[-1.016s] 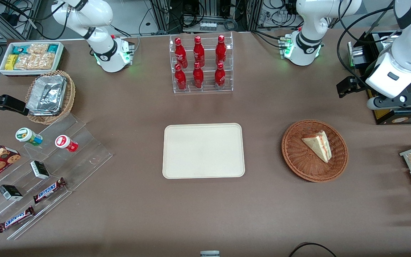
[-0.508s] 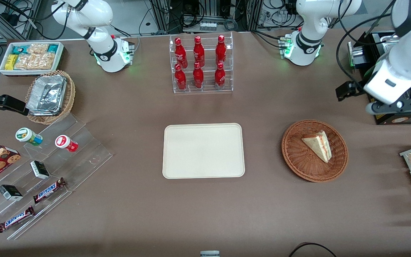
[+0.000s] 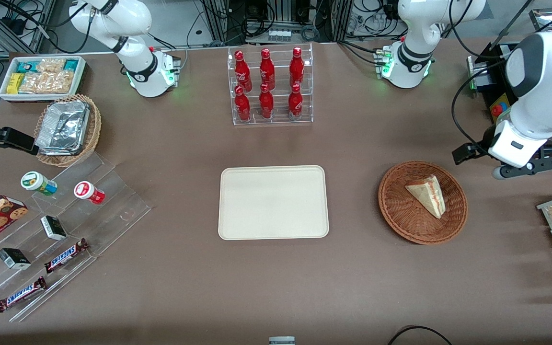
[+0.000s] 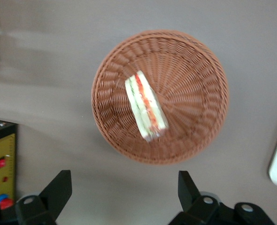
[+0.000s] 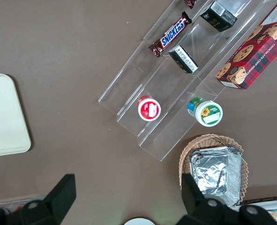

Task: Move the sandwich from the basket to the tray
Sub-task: 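Move the left gripper down over the wrapped sandwich in the basket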

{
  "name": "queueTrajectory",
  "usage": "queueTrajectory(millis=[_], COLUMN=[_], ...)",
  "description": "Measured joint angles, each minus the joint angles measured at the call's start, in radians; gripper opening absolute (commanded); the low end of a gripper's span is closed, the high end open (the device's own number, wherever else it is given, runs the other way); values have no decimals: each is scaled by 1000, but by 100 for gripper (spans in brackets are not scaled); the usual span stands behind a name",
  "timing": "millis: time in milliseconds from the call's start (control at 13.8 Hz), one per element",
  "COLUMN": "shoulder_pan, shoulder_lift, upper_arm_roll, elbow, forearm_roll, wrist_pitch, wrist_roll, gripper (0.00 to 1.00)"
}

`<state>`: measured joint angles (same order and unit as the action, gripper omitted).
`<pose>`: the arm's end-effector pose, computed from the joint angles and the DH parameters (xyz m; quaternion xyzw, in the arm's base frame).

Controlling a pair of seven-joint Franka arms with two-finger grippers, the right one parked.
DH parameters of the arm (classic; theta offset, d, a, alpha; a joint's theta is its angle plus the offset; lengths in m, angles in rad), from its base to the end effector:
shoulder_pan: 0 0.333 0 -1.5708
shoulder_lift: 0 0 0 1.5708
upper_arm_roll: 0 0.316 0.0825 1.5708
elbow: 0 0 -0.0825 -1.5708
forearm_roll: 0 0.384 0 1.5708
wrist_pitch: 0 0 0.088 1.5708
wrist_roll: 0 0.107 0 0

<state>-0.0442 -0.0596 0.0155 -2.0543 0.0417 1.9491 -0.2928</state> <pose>0.5304 -0.0123 0.4597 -0.9919 -0.1235 0.0195 0.0221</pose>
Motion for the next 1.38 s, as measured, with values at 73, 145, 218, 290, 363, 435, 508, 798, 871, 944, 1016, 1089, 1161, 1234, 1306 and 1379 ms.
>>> queueTrajectory(millis=[73,145,218,290,363,435,508,798,871,944,1016,1089,1161,1234,1306,1379], shoulder_pan=[0,-1,-3,-4,-4,-5,-6,-8,-8,-8,-9,-9,-10,-11,-11,-11], shoulder_lift=[-4,-5,-2,3,11,21,34,103,125,149,174,197,216,230,241,250], upper_arm_roll=[2,1,-2,-7,-11,-13,-14,-15,-15,-15,-16,-18,-19,-20,-21,-21], elbow=[-50,-97,-134,-161,-177,-187,-196,-218,-219,-219,-219,-219,-219,-219,-219,-219], forearm_roll=[0,0,0,0,0,0,0,0,0,0,0,0,0,0,0,0], wrist_pitch=[68,139,193,229,258,282,310,383,393,399,413,430,440,446,451,453], wrist_roll=[-63,-131,-188,-231,-264,-290,-309,-328,-331,-335,-337,-341,-345,-348,-350,-353], gripper=[100,100,100,100,100,100,100,100,100,100,100,100,100,99,89,62])
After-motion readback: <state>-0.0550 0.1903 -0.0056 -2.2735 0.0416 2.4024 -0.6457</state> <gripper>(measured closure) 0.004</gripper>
